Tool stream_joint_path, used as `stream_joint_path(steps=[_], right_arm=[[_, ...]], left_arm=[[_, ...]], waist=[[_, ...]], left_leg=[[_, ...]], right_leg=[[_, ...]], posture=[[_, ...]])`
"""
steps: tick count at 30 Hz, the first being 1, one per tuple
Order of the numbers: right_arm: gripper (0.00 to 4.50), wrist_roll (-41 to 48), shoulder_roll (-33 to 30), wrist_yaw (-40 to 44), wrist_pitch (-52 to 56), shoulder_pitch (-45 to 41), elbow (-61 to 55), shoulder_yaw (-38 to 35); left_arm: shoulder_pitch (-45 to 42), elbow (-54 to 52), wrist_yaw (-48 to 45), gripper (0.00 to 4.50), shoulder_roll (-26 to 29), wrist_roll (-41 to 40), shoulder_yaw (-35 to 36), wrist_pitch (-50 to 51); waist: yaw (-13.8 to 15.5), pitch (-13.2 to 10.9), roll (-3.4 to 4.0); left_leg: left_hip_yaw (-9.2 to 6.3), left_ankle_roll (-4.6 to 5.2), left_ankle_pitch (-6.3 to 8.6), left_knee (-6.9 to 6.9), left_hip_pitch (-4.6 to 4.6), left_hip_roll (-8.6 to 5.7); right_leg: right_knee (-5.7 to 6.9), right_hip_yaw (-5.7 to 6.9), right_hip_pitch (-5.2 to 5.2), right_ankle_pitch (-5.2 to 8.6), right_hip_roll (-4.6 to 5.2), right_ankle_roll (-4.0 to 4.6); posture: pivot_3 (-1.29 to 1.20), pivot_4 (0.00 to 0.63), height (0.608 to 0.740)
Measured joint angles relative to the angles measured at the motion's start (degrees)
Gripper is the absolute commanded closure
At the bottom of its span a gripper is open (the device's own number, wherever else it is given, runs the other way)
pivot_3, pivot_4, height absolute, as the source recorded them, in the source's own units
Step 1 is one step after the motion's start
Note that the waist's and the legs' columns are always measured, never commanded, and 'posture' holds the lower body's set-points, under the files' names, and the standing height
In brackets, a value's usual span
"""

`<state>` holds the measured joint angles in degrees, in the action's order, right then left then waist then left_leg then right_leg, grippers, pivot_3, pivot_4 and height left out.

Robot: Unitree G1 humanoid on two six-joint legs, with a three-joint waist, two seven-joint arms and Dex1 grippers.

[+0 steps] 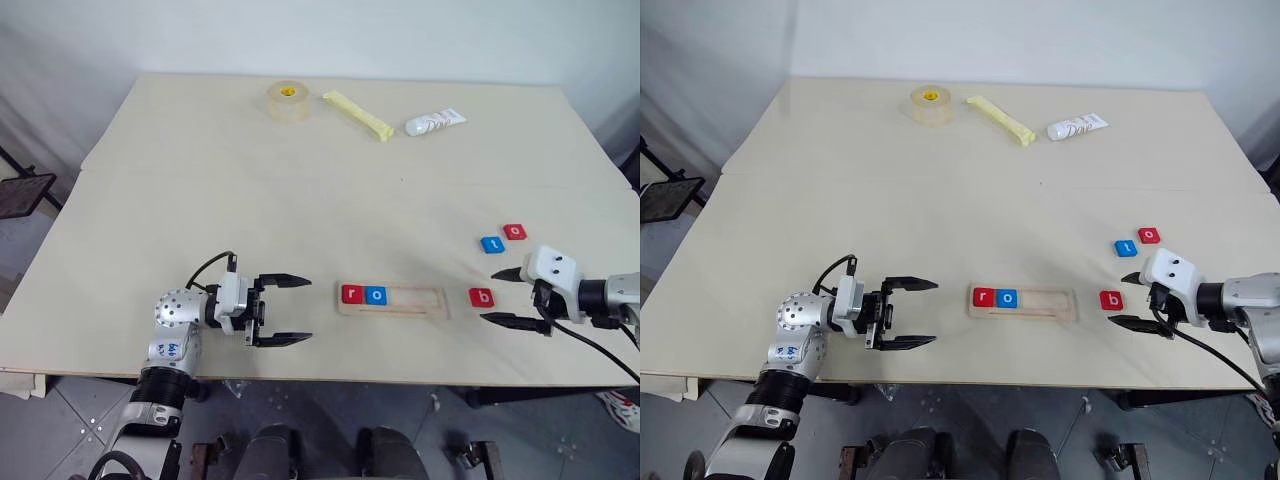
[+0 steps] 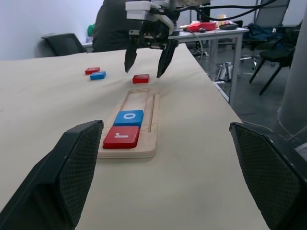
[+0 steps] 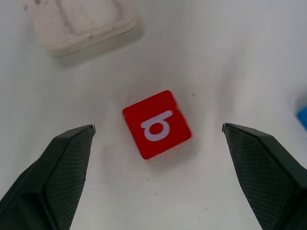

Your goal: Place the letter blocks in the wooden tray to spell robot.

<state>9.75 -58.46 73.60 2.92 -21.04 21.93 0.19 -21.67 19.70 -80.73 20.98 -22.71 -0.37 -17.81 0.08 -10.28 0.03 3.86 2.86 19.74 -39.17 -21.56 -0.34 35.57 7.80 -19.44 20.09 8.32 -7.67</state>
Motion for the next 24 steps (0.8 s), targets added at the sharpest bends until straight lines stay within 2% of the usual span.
stream_joint_path(steps=[2,4,6,12,18,24], right_arm=[[0.05,-0.7,0.37,1.01,-1.12,-1.37,1.69,1.06],[0.43,-1.38,0.94,2.05,-2.55,-2.79,3.37,2.07],[0.98,-2.0,1.0,2.88,-3.24,-3.78,4.36,2.93],[3.04,-2.07,1.32,3.41,-3.37,-4.59,5.05,3.58],[3.04,-2.15,1.31,3.09,-0.99,-4.67,2.48,3.58],[3.04,-0.72,-0.21,4.01,10.75,-6.92,-8.98,3.5]], left_arm=[[0.78,-1.35,0.75,0.0,0.29,-0.01,0.02,0.51],[1.93,-2.82,1.49,0.0,0.5,-0.05,0.07,0.94],[2.67,-3.7,2.1,0.0,0.53,-0.06,0.04,1.21],[3.71,-5.1,3.25,0.0,1.23,-0.17,0.06,1.63],[2.85,-4.75,3.41,0.0,1.12,-0.18,-0.14,1.61],[0.79,-1.76,3.02,0.0,0.36,-0.17,-0.26,0.76]], waist=[[-0.01,0.0,0.0],[-0.07,0.0,0.0],[-0.09,0.0,0.0],[-0.07,0.0,0.0],[-0.09,0.0,0.01],[-0.03,-0.04,0.07]], left_leg=[[0.0,0.0,0.0,-0.01,0.0,0.0],[0.01,0.0,0.0,0.0,0.0,0.0],[-0.02,0.0,0.0,-0.01,0.0,0.01],[-0.03,0.0,0.0,-0.04,0.01,0.01],[-0.01,-0.01,0.0,-0.04,0.0,0.01],[-0.03,-0.01,0.0,-0.03,-0.03,0.01]], right_leg=[[0.0,0.0,0.01,0.0,0.01,0.0],[-0.01,0.0,0.0,0.0,0.01,0.0],[-0.01,0.0,0.02,0.0,0.01,0.0],[-0.01,-0.02,0.05,0.0,0.03,0.0],[-0.02,-0.02,0.03,0.0,0.02,0.0],[-0.01,-0.02,-0.01,0.0,0.03,0.0]], posture=[[0.0,0.15,0.74],[0.0,0.15,0.74],[0.0,0.15,0.74],[0.0,0.15,0.74],[0.0,0.15,0.74],[0.0,0.15,0.74]])
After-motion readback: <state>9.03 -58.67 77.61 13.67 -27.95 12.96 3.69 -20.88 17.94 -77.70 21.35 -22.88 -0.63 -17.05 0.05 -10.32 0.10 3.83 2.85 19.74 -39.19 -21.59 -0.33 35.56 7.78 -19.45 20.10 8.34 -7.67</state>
